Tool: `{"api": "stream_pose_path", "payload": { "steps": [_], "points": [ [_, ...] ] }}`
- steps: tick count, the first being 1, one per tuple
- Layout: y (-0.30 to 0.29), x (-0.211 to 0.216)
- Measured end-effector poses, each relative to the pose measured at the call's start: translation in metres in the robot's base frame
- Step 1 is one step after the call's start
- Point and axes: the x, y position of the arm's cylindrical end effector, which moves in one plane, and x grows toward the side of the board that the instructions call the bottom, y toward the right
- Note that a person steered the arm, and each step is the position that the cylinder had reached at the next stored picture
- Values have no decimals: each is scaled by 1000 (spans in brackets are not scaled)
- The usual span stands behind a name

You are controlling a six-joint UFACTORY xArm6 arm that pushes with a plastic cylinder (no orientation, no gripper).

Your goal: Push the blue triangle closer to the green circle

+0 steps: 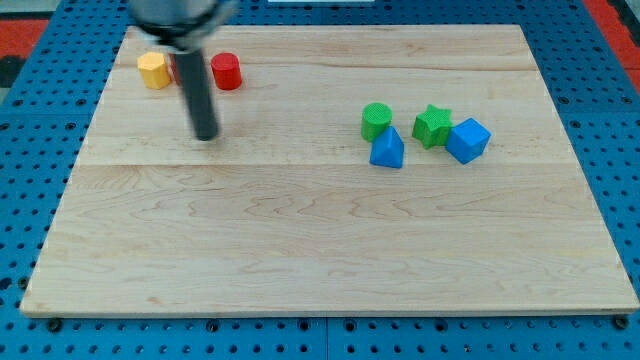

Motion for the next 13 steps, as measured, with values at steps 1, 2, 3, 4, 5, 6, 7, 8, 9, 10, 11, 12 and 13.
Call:
{"api": "stream_pose_path", "payload": {
  "steps": [1,2,3,4,5,6,7,8,9,10,11,12,13],
  "points": [
    [37,7],
    [91,70],
    [215,124],
    [355,126],
    [434,63],
    [453,27],
    [403,14],
    [344,14],
    [313,23],
    [287,23],
    [262,23],
    [222,23],
    [183,23]
  ]
}}
